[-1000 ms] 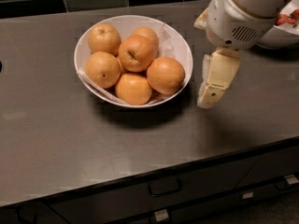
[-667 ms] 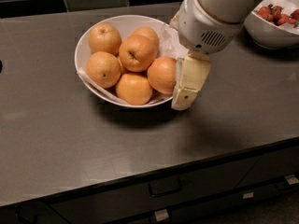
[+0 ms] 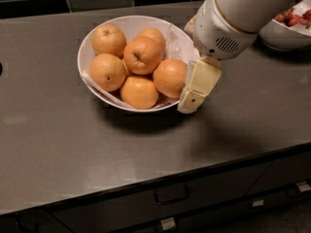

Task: Pick orange from white bowl

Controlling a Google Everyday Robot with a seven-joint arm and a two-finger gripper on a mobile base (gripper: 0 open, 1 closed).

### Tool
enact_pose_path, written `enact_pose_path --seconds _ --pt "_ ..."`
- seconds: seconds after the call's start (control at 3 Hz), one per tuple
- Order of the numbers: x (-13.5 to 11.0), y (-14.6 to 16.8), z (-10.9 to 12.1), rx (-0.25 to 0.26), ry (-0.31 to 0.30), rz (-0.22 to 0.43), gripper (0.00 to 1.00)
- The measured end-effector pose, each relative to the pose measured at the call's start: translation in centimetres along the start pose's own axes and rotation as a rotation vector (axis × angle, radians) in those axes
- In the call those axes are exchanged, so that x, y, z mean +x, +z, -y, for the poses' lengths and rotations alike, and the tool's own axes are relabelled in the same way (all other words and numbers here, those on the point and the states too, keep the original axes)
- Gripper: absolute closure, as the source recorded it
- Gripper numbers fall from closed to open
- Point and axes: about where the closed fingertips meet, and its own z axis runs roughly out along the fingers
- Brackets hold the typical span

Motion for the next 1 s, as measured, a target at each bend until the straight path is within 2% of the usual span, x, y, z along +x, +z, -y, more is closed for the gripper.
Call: enact_pose_path --seconds 0.33,0.67,1.0 --pt "2.8 2.2 1.0 0.028 0.209 0.115 0.00" --pt "3.4 3.5 1.9 0.044 0.293 0.169 0.00" --pt "2.9 3.9 2.3 0.037 0.291 0.159 0.00"
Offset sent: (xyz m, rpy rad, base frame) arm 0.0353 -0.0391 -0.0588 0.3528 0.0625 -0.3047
